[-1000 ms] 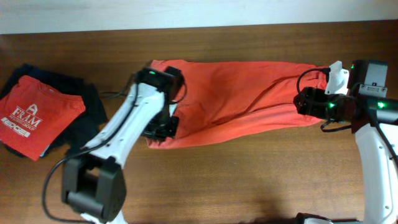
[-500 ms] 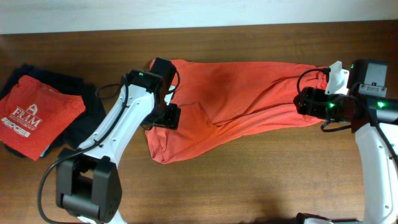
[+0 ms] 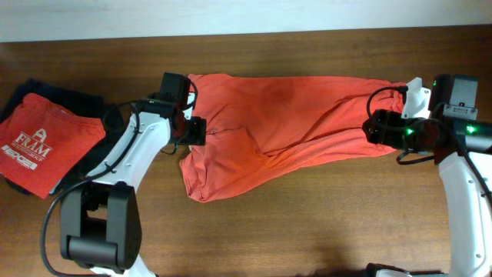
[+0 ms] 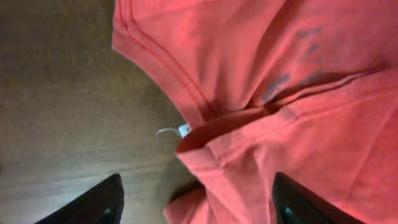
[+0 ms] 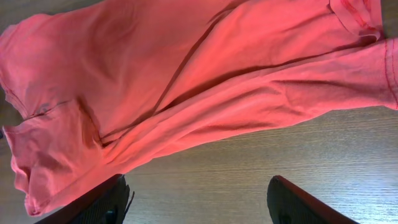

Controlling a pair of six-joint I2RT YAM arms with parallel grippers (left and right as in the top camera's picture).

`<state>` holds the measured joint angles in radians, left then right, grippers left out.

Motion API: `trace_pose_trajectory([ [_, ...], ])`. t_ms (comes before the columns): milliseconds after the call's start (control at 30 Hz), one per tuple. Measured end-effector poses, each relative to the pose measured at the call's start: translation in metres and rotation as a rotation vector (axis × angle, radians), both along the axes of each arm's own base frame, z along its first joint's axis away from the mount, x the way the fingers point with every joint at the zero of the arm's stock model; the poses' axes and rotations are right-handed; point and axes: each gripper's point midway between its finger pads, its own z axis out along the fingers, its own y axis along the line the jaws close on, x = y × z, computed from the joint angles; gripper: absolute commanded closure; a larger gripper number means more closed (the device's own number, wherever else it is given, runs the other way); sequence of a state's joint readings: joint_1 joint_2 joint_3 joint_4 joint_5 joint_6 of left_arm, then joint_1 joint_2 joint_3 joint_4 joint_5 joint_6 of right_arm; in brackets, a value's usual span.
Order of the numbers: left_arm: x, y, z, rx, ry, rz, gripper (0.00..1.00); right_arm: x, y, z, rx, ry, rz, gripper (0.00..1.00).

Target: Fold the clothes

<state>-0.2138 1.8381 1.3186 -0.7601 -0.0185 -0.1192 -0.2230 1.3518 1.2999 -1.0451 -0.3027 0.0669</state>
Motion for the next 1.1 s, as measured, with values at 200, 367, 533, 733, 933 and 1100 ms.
trace_pose_trajectory([
  [200,-0.005,-0.007,-0.027,-0.012,0.061,-0.068,0.46,0.0,0.0,0.0,0.0,0.0,0.0,0.24],
  [367,-0.005,-0.008,-0.042,-0.013,0.081,-0.092,0.79,0.0,0.0,0.0,0.0,0.002,0.001,0.24],
  [533,-0.005,-0.009,-0.041,-0.014,0.079,-0.109,1.0,-0.001,-0.002,-0.001,-0.013,0.006,-0.007,0.23],
  [733,-0.019,-0.003,-0.022,0.0,0.173,-0.12,1.0,-0.001,-0.009,-0.002,-0.044,0.013,-0.027,0.21],
  [933,-0.011,0.013,0.048,-0.008,0.099,-0.107,1.0,0.004,-0.021,-0.026,-0.054,0.099,-0.114,0.27],
  [1100,-0.021,0.02,0.1,0.0,0.001,-0.114,1.0,0.017,-0.032,-0.065,-0.029,0.207,-0.194,0.33],
])
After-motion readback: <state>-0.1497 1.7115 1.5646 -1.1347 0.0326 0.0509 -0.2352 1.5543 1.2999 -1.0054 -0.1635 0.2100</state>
